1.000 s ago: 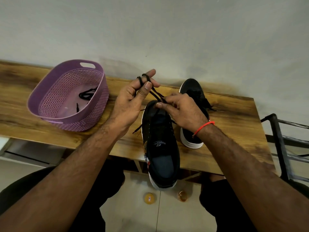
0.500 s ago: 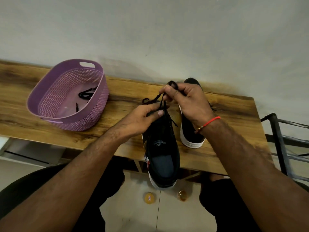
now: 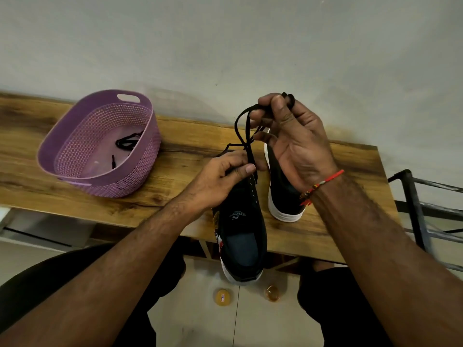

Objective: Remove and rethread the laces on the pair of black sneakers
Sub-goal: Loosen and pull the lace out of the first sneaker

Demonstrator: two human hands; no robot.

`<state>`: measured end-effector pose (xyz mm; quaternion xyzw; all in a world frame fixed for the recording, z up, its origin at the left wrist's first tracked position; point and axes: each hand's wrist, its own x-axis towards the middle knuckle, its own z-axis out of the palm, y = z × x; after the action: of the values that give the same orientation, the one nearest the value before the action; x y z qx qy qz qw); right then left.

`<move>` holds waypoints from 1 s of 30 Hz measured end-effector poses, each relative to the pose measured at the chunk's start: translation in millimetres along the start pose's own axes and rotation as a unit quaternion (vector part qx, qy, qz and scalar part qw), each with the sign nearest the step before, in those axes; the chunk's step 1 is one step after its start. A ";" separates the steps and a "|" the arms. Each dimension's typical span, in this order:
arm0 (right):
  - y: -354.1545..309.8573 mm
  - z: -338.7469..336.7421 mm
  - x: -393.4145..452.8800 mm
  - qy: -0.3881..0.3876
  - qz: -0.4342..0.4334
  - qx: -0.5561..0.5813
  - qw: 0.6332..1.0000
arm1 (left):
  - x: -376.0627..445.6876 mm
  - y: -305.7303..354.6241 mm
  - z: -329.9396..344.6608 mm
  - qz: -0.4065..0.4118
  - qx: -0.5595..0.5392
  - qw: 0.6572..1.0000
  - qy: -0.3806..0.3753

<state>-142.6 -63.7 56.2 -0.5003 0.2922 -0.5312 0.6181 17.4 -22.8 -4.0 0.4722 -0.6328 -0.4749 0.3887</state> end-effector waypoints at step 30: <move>19.1 -19.3 1.0 -0.142 -0.005 -0.497 0.856 | 5.2 32.8 -38.1 -0.143 0.011 0.990 0.005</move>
<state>-152.6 -71.9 32.3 -0.8123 0.4238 -0.2415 0.3197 44.5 -33.3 37.5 0.5646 -0.5622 -0.5163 0.3140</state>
